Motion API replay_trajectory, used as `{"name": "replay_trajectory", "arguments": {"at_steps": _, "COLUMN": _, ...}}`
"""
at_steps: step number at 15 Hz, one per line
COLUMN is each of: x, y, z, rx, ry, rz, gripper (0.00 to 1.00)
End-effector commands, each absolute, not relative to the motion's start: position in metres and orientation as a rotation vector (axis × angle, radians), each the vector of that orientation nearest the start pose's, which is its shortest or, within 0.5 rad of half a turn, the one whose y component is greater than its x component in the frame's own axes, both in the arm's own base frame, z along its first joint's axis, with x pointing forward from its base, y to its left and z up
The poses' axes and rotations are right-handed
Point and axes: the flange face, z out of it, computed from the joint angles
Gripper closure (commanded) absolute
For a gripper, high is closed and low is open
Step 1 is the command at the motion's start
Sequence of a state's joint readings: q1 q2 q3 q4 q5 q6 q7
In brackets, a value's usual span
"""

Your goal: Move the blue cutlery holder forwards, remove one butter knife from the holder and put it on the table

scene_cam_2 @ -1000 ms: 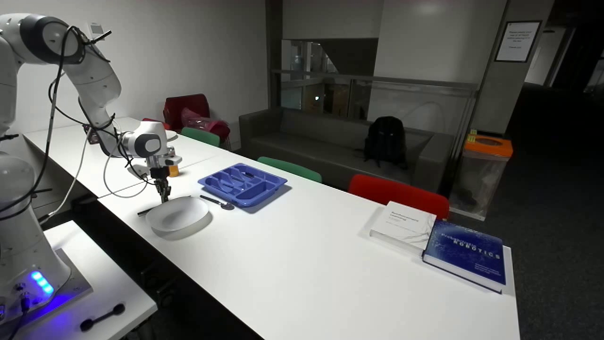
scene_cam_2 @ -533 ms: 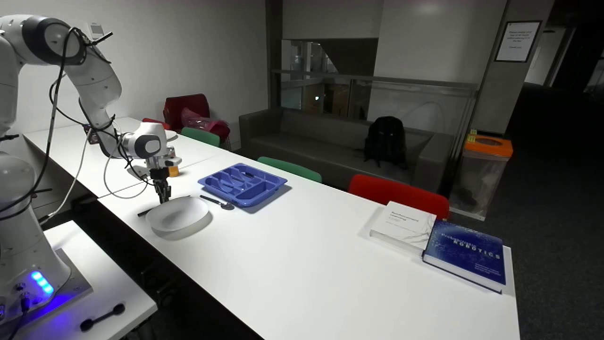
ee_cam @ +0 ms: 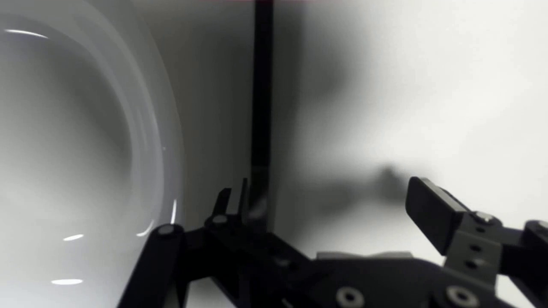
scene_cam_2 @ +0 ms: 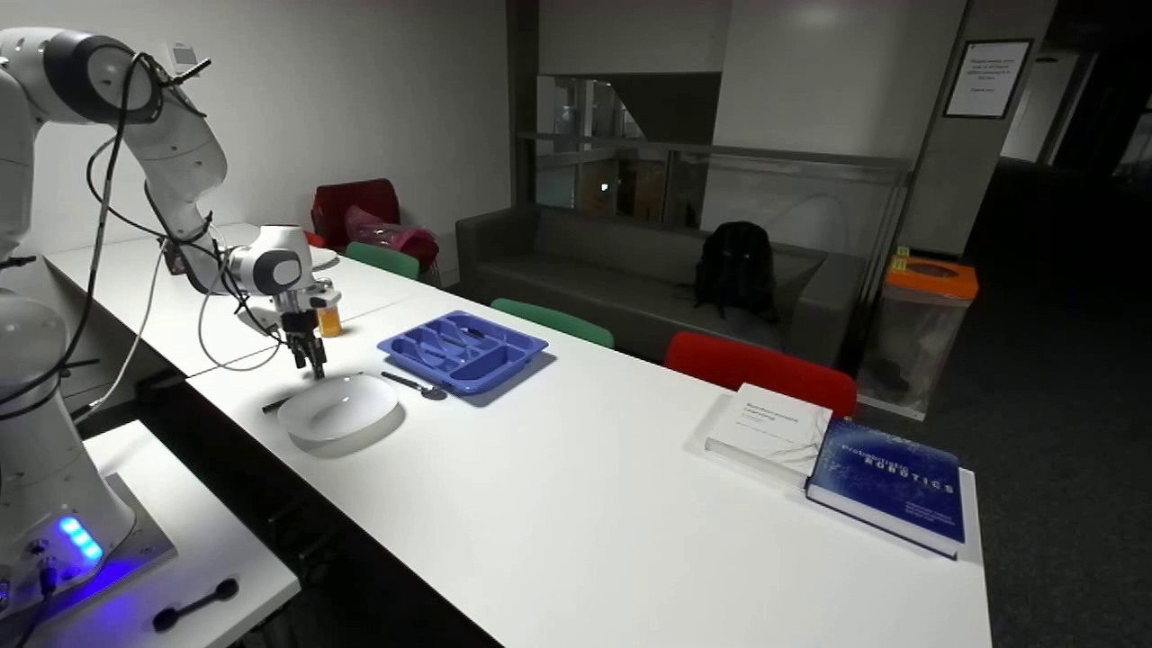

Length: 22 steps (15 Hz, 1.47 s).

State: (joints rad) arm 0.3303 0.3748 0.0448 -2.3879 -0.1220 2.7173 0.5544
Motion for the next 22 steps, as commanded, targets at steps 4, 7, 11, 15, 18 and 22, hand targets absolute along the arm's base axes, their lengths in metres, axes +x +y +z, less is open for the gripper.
{"name": "replay_trajectory", "arguments": {"at_steps": 4, "x": 0.446, "y": 0.217, "z": 0.209, "rx": -3.141, "ry": 0.01, "rz": -0.171, "gripper": 0.0}}
{"name": "replay_trajectory", "arguments": {"at_steps": 7, "x": 0.427, "y": 0.223, "z": 0.239, "rx": -3.148, "ry": 0.023, "rz": -0.327, "gripper": 0.0}}
{"name": "replay_trajectory", "arguments": {"at_steps": 11, "x": 0.416, "y": 0.212, "z": 0.286, "rx": -3.152, "ry": 0.18, "rz": -0.58, "gripper": 0.0}}
{"name": "replay_trajectory", "arguments": {"at_steps": 15, "x": 0.414, "y": 0.189, "z": 0.324, "rx": -3.104, "ry": 0.43, "rz": -0.84, "gripper": 0.0}}
{"name": "replay_trajectory", "arguments": {"at_steps": 18, "x": 0.424, "y": 0.193, "z": 0.32, "rx": -3.107, "ry": 0.451, "rz": -0.848, "gripper": 0.0}}
{"name": "replay_trajectory", "arguments": {"at_steps": 22, "x": 0.419, "y": 0.19, "z": 0.324, "rx": -3.093, "ry": 0.489, "rz": -0.861, "gripper": 0.0}}
